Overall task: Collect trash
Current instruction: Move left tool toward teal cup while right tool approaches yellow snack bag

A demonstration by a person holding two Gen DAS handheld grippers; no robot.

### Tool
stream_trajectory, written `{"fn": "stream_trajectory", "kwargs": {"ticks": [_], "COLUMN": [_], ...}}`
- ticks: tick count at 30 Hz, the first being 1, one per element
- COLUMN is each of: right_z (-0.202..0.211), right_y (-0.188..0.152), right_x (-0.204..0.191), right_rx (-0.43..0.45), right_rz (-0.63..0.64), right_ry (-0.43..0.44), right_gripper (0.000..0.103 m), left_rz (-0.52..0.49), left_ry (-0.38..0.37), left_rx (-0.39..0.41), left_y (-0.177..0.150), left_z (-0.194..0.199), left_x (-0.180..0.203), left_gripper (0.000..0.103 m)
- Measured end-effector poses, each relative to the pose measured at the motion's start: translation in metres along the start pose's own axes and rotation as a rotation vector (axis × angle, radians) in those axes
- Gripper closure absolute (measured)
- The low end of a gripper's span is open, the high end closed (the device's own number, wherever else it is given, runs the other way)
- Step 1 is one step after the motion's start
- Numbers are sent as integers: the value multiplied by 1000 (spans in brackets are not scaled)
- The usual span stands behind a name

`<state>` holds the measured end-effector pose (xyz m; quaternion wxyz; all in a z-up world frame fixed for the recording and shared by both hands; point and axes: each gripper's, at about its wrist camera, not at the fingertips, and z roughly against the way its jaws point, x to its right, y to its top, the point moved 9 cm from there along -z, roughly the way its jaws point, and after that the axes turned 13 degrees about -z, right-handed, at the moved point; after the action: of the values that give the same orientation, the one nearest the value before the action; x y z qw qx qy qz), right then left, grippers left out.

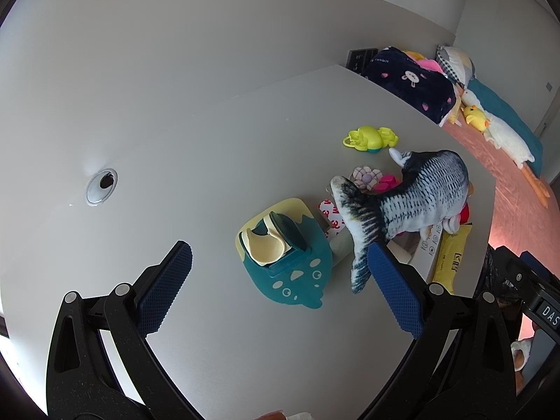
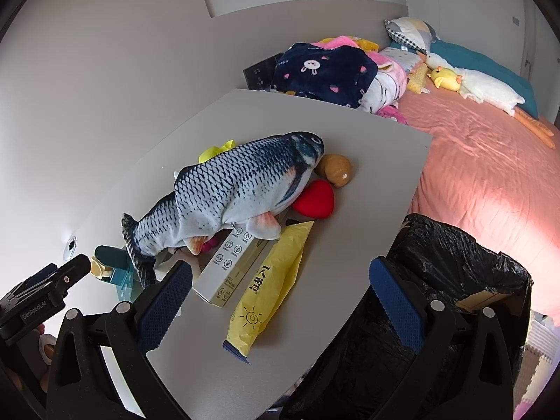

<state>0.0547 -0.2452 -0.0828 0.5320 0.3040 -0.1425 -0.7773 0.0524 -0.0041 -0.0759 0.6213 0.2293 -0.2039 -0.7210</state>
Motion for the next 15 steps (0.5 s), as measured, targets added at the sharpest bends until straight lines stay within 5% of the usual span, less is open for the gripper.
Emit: {"fn": "stream_trajectory", "kwargs": {"ticks": [15], "right_z": [-5], "right_y": [-4], "right_x": [9], "right_rx": [-20], "right_rz": [-20], "right_ry": [-18], "right_gripper": [2], "left_rz": [30], "left_ry": [-17], "left_rx": [9], "left_y": [-3], "left_z": [-4], "left_x": [-1], "left_gripper": [6]}}
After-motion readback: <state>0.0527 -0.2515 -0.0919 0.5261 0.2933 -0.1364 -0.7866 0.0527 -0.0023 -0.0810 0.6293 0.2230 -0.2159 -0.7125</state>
